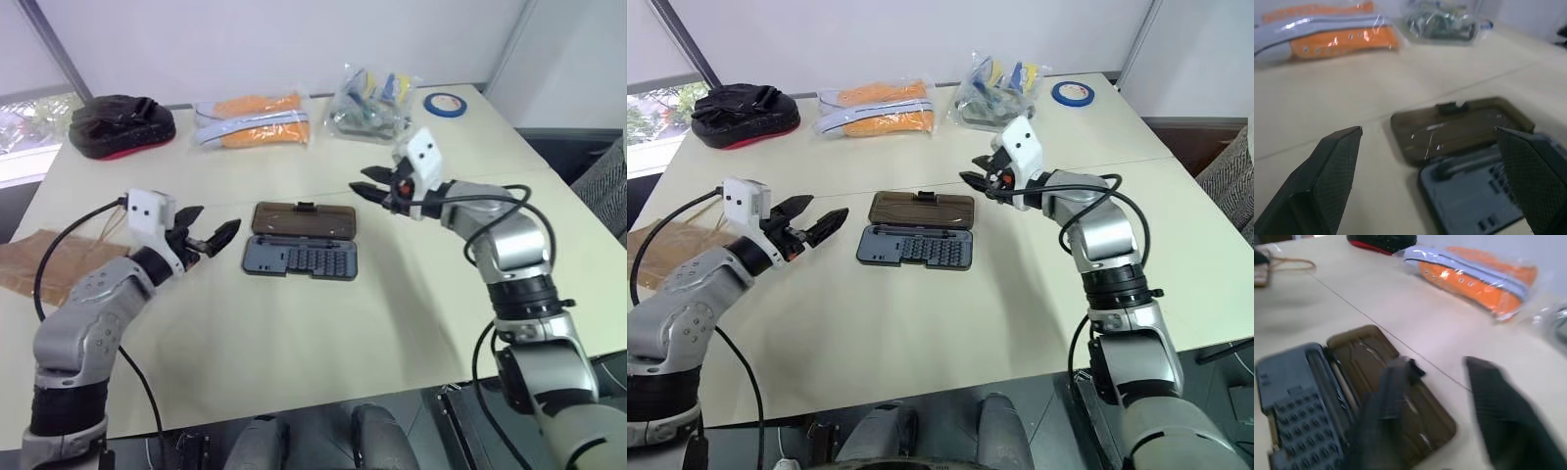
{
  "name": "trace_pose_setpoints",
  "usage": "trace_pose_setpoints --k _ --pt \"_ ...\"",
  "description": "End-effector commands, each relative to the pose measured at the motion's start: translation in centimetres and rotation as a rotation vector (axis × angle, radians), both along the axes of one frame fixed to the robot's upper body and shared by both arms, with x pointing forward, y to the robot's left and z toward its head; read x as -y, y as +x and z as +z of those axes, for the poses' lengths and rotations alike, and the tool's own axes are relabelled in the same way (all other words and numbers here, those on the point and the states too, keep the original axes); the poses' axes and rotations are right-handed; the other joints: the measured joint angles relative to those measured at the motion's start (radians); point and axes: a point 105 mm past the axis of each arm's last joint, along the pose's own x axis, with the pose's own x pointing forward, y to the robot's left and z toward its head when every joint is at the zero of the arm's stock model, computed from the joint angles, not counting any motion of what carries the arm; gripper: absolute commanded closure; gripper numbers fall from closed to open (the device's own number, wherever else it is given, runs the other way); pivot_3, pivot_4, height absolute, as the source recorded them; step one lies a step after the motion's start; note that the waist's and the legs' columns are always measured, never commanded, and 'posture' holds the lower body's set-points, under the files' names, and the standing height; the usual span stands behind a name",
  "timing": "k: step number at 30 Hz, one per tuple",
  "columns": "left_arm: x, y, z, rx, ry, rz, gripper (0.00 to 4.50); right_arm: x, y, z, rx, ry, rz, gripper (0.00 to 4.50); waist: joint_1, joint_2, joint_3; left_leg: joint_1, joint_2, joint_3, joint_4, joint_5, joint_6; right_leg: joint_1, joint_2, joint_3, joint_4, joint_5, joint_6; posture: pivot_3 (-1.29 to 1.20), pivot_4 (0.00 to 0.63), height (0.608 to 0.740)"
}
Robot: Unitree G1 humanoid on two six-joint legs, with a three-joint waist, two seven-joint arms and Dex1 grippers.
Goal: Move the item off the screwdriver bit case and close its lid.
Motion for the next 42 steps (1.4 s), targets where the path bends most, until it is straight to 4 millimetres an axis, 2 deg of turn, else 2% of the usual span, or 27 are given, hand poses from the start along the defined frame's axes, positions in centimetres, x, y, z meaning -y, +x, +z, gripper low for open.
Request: trace_pose_setpoints --k 1,2,4,8,11,14,17,21,27,33,37,40,42 --pt "-0.7 -0.1 0.5 0.015 0.035 -0.007 0.0 -1.5 1.4 1.4 -0.011 0.029 -0.068 0.45 -0.001 0.0 0.0 0.0 0.0 0.0 0.0 0.0 0.0 0.0 0.0 0.0 0.0 0.0 0.0 0.0 0.15 0.74" --pt "-0.8 -0.1 0.5 0.014 0.041 -0.006 0.0 -1.9 1.9 1.0 -0.025 0.016 -0.104 0.03 -0.001 0.0 0.0 0.0 0.0 0.0 0.0 0.0 0.0 0.0 0.0 0.0 0.0 0.0 0.0 0.0 0.15 0.74" --pt "-1.0 0.0 0.5 0.015 0.05 0.004 0.0 -2.5 2.5 -0.2 -0.055 -0.057 -0.144 0.03 -0.003 0.0 0.0 0.0 0.0 0.0 0.0 0.0 0.0 -0.001 0.0 0.0 0.0 0.0 0.0 0.0 0.15 0.74" --pt "-0.7 0.1 0.6 0.024 0.058 -0.001 0.0 -2.2 4.0 -2.8 -0.088 -0.16 -0.25 0.03 0.0 0.0 0.0 0.0 0.0 -0.001 0.0 0.0 0.0 -0.001 0.0 0.0 0.0 0.0 0.0 0.0 0.15 0.74" --pt "-0.5 -0.2 0.6 0.027 0.053 0.003 0.0 -1.3 4.7 -4.6 -0.207 -0.127 -0.325 0.03 -0.002 0.0 0.0 -0.001 -0.001 0.0 0.0 0.0 0.0 -0.001 -0.001 0.0 0.0 0.0 0.0 0.0 0.15 0.74" --pt "-0.6 -0.4 0.5 0.028 0.05 0.018 0.0 0.3 5.5 -5.6 -0.257 -0.123 -0.434 0.03 -0.009 0.001 0.0 -0.001 0.0 -0.001 0.0 0.0 0.0 -0.001 -0.001 0.0 0.001 0.0 0.0 0.0 0.15 0.74" --pt "-0.7 -0.5 0.4 0.03 0.047 0.028 0.0 1.4 6.0 -5.7 -0.315 -0.077 -0.51 0.03 -0.023 0.001 0.0 -0.001 0.0 -0.001 0.0 0.0 -0.001 -0.001 -0.001 0.0 0.001 0.0 0.0 0.0 0.15 0.74" --pt "-0.6 -0.6 0.3 0.032 0.049 0.037 0.0 1.7 5.9 -5.9 -0.383 -0.049 -0.538 0.03 -0.028 0.001 0.0 -0.001 0.0 -0.001 -0.001 0.0 -0.001 -0.001 0.0 0.0 0.001 0.0 0.0 0.0 0.15 0.74" --pt "-0.7 -0.6 0.3 0.034 0.051 0.045 0.0 1.3 5.5 -6.6 -0.384 -0.105 -0.515 0.03 -0.025 0.001 0.0 -0.001 0.0 0.0 -0.001 0.0 0.0 -0.001 0.0 0.0 0.002 0.0 0.0 0.0 0.15 0.74" --pt "-0.8 -0.4 0.5 0.043 0.053 0.057 0.0 -0.1 4.8 -6.7 -0.397 -0.126 -0.465 0.03 -0.027 0.001 0.0 -0.001 0.0 0.0 -0.001 0.0 0.0 -0.002 0.0 0.0 0.002 0.0 0.0 0.0 0.15 0.74" --pt "-0.8 -0.4 0.5 0.049 0.053 0.065 0.0 0.0 4.8 -7.3 -0.4 -0.149 -0.482 0.03 -0.027 0.001 0.0 -0.001 0.0 0.0 -0.001 0.0 -0.001 -0.002 0.0 0.0 0.002 0.0 0.0 0.0 0.15 0.74" --pt "-0.9 -0.4 0.5 0.051 0.052 0.074 0.0 0.3 4.9 -7.7 -0.404 -0.161 -0.497 0.92 -0.026 0.001 0.0 -0.001 0.0 0.0 -0.001 0.0 -0.001 -0.002 0.0 0.0 0.002 0.0 0.0 0.0 0.15 0.74" --pt "-0.9 -0.4 0.5 0.053 0.052 0.079 0.0 0.4 4.9 -7.9 -0.41 -0.169 -0.496 1.93 -0.026 0.001 0.0 -0.001 0.0 0.0 -0.001 0.0 -0.001 -0.002 0.0 0.0 0.002 0.0 0.0 0.0 0.15 0.74"
